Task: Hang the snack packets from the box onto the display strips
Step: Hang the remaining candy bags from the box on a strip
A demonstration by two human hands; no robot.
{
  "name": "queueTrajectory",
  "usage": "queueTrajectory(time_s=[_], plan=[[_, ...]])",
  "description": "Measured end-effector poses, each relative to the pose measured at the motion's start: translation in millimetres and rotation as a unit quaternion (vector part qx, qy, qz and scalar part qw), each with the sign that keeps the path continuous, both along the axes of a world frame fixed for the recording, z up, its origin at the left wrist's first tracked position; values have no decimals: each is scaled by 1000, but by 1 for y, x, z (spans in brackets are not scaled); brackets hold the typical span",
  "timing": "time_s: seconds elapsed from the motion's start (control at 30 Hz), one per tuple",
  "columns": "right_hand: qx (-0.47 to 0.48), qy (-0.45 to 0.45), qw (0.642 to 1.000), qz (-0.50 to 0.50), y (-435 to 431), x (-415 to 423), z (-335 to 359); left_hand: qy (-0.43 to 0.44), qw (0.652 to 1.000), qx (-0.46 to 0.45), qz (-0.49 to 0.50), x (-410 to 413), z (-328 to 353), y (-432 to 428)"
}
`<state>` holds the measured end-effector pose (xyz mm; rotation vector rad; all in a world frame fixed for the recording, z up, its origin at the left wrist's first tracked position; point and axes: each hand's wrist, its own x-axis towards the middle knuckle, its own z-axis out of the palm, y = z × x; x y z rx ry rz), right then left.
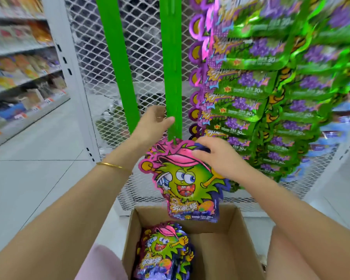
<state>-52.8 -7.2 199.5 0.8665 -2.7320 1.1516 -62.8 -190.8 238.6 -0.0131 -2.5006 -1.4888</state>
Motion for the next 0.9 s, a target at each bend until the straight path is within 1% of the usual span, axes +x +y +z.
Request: queueTrajectory(time_s=[0.1,0.17,0.3,0.43,0.53,0.57,0.7,0.9], plan=[[14,17,1000,-3,-1,-9,19,-13,1000,13,23,-23,8,6],[22,26,999,-7,-3,-15,26,-22,999,1,36,-28,10,6],[38,49,998,-18,-7,-24,30,-48,997,-58,0,-29,10,4],[30,51,997,-44,-10,-33,30,-45,995,-68,-50,-22,14,9],[33,67,995,-63,-12,-39,30,-47,995,-77,-49,-19,13,12],[36,71,994,-68,-12,-39,31,-52,995,-71,-43,-18,12,12],[43,96,991,-80,-16,-41,29,-59,997,0,-52,-15,9,14],[49,69,993,-87,-13,-48,23,-45,999,23,-5,-12,3,12]])
